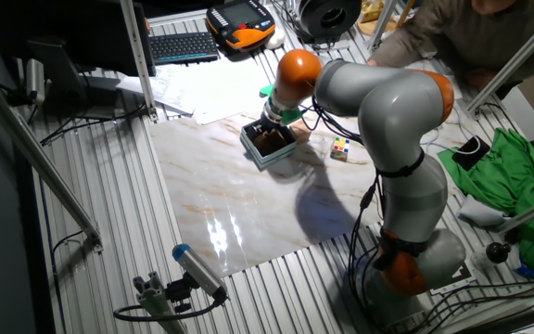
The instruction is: Take everything out of the gift box
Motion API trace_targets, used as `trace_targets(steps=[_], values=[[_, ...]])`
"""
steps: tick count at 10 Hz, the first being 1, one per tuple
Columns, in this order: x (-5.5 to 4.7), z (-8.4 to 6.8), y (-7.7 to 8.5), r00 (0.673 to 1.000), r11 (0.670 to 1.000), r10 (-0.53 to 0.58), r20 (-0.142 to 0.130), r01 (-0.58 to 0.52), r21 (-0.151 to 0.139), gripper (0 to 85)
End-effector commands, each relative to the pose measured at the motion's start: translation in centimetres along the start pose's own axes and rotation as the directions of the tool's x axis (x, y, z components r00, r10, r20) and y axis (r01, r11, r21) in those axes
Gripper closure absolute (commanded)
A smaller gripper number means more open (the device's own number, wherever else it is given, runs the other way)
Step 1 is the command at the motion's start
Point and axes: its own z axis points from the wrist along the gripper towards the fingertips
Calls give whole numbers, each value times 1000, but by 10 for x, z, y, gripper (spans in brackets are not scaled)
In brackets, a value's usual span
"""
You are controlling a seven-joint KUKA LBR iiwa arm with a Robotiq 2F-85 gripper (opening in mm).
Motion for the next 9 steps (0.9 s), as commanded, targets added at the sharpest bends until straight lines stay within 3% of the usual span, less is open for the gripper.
trace_targets(steps=[1, 2, 3, 5, 6, 8, 9], values=[[1, 0, 0, 1000, 1000, -1, -1, 1, -4, 340], [0, 0, 0, 1000, 1000, -7, -1, 7, -8, 340], [0, 0, 0, 1000, 1000, -16, -2, 16, -14, 510], [0, -2, 1, 1000, 999, -28, -6, 28, -20, 510], [0, -3, 2, 999, 999, -38, -6, 38, -27, 680], [-2, -5, 1, 998, 997, -60, -19, 59, -41, 680], [-3, -8, 0, 997, 997, -66, -30, 65, -45, 850]])
